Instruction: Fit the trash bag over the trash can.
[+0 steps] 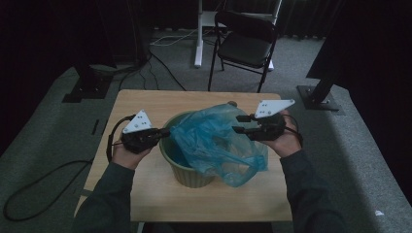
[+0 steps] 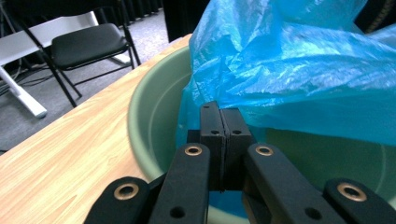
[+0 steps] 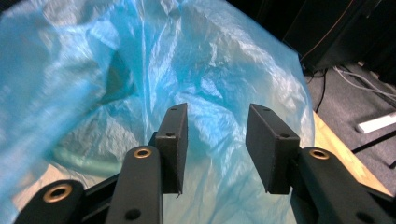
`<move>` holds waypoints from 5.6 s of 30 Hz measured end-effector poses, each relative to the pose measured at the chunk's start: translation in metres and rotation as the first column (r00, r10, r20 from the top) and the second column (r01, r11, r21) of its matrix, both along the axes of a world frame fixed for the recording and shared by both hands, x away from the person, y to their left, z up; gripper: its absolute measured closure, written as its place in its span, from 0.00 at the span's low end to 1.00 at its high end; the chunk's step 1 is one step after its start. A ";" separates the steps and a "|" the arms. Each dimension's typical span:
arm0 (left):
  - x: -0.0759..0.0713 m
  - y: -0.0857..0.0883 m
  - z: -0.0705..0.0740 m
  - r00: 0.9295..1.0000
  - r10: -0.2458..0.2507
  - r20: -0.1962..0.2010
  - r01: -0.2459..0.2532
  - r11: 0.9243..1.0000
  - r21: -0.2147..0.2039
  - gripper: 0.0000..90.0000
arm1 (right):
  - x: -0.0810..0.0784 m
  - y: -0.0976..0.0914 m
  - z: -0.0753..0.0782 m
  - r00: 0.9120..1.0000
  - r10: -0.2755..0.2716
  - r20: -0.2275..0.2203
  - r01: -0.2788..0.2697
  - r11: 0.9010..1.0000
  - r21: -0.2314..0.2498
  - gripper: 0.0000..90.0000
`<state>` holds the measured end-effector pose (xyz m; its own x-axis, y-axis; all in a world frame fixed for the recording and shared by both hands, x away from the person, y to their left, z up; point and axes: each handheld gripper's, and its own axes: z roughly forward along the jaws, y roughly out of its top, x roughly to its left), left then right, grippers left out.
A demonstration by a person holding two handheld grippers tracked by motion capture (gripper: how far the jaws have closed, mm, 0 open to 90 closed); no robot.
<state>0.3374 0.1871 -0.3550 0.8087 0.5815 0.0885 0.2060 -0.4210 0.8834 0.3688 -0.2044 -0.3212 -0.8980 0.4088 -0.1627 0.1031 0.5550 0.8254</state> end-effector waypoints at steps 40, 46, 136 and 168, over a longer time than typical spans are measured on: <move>-0.004 0.034 -0.005 0.990 0.140 0.015 -0.139 0.989 -0.059 0.76 | 0.014 0.007 -0.020 0.997 -0.062 -0.038 0.062 0.998 -0.012 1.00; -0.003 0.042 -0.009 0.987 0.163 0.009 -0.162 0.984 -0.069 0.75 | 0.015 0.008 -0.021 0.997 -0.061 -0.038 0.060 0.998 -0.020 1.00; -0.020 -0.023 0.003 0.999 -0.001 0.051 -0.002 0.998 0.056 0.99 | 0.016 0.047 -0.018 0.997 0.012 -0.077 -0.013 1.000 -0.021 1.00; 0.020 -0.042 0.019 0.998 0.063 0.020 -0.065 0.991 0.119 0.97 | 0.014 0.057 -0.019 0.994 0.065 -0.089 -0.069 0.997 -0.042 0.99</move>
